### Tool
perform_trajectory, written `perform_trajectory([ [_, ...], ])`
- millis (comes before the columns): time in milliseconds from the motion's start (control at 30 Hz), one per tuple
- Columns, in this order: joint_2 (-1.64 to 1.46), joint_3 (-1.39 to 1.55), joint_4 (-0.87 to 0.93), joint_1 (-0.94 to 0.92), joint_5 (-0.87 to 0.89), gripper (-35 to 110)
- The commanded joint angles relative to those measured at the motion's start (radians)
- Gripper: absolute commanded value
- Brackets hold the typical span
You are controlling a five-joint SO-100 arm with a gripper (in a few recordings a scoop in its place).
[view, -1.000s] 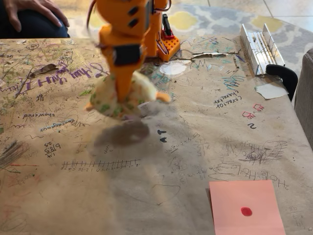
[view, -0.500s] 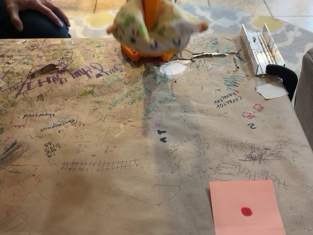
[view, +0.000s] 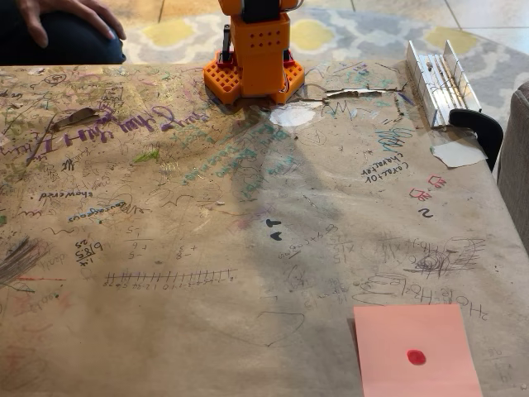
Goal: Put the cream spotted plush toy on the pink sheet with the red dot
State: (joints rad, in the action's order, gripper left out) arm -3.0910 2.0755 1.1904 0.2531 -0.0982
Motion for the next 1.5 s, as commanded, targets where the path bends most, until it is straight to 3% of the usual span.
perform_trajectory([
  [0, -0.038, -0.074, -0.06, 0.057, -0.006, 0],
  [133, -0.069, -0.012, -0.17, 0.107, -0.038, 0],
  [333, 0.123, -0.023, -0.362, 0.086, -0.026, 0],
  [900, -0.179, 0.132, -0.327, 0.149, -0.063, 0],
  [1000, 0.091, 0.106, -0.482, 0.084, -0.051, 0],
  [1067, 0.603, -0.14, -0.569, 0.032, -0.028, 1],
  [1100, 0.933, -0.397, -0.486, 0.017, -0.018, 7],
  [1167, 1.543, -0.986, -0.055, 0.014, -0.098, 27],
  [1200, 1.674, -1.088, 0.061, -0.003, -0.106, 37],
  [1233, 1.658, -0.98, 0.028, -0.017, -0.124, 39],
  [1300, 1.41, -0.526, -0.278, -0.023, -0.176, 39],
  [1333, 1.319, -0.39, -0.347, -0.012, -0.212, 40],
  [1467, 1.173, -0.189, -0.345, 0.015, -0.25, 39],
])
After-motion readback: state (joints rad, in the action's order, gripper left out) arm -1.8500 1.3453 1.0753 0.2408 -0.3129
